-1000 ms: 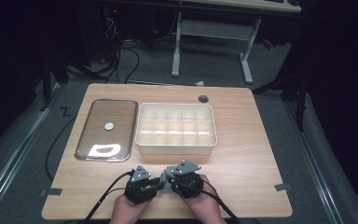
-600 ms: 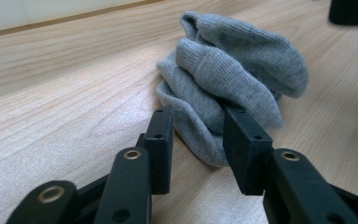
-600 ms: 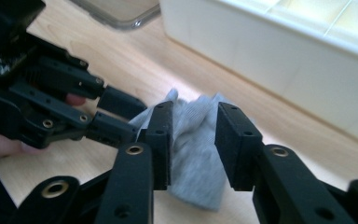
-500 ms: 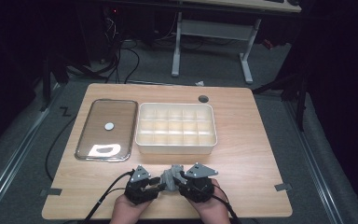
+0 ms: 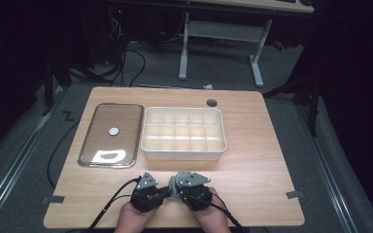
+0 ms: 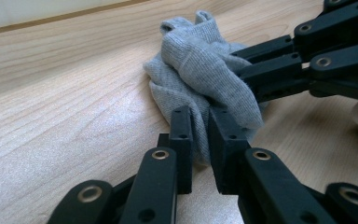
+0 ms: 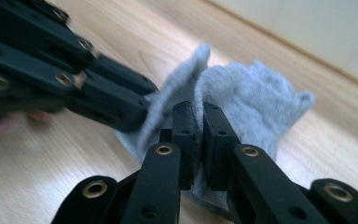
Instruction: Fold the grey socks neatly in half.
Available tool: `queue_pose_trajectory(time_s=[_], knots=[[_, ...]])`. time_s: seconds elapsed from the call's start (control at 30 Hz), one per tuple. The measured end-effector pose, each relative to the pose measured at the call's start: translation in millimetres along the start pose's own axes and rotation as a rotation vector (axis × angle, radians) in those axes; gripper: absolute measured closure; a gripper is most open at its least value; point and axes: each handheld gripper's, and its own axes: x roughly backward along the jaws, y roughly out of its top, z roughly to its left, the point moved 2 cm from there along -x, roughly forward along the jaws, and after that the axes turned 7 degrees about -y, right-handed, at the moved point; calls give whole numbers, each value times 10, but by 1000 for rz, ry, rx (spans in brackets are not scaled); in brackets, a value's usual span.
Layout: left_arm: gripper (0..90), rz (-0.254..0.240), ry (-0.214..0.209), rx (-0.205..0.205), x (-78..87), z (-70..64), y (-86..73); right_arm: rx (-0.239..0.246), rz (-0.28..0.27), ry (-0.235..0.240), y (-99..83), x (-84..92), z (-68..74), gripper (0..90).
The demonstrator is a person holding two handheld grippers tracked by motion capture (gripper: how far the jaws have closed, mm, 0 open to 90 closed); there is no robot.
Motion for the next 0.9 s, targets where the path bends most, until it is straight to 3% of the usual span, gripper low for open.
queue_pose_trajectory(time_s=[0.1, 0.37, 0.4, 0.53, 0.6, 0.7, 0.73, 0.9], knots=[[804, 3, 2, -1, -1, -2, 0, 5, -53, 16, 52, 83, 54, 828], [784, 6, 11, 1, -10, -2, 1, -83, -63, 117, -26, 99, 51, 626], [784, 6, 11, 1, -11, -2, 1, -76, -71, 125, -42, 104, 63, 604], [786, 6, 10, 3, -10, -1, 1, -57, -61, 109, -72, 108, 99, 583], [780, -3, -1, 5, 4, 4, 0, -21, -45, 62, -99, 67, 117, 645], [761, -51, -70, 31, 105, 32, -1, -16, -37, 36, -118, 53, 99, 813], [783, -52, -65, 36, 138, 40, -3, -19, -36, 44, -116, 60, 87, 851], [858, 12, -13, 19, 68, 36, -26, 3, -43, 41, -103, 78, 64, 861]])
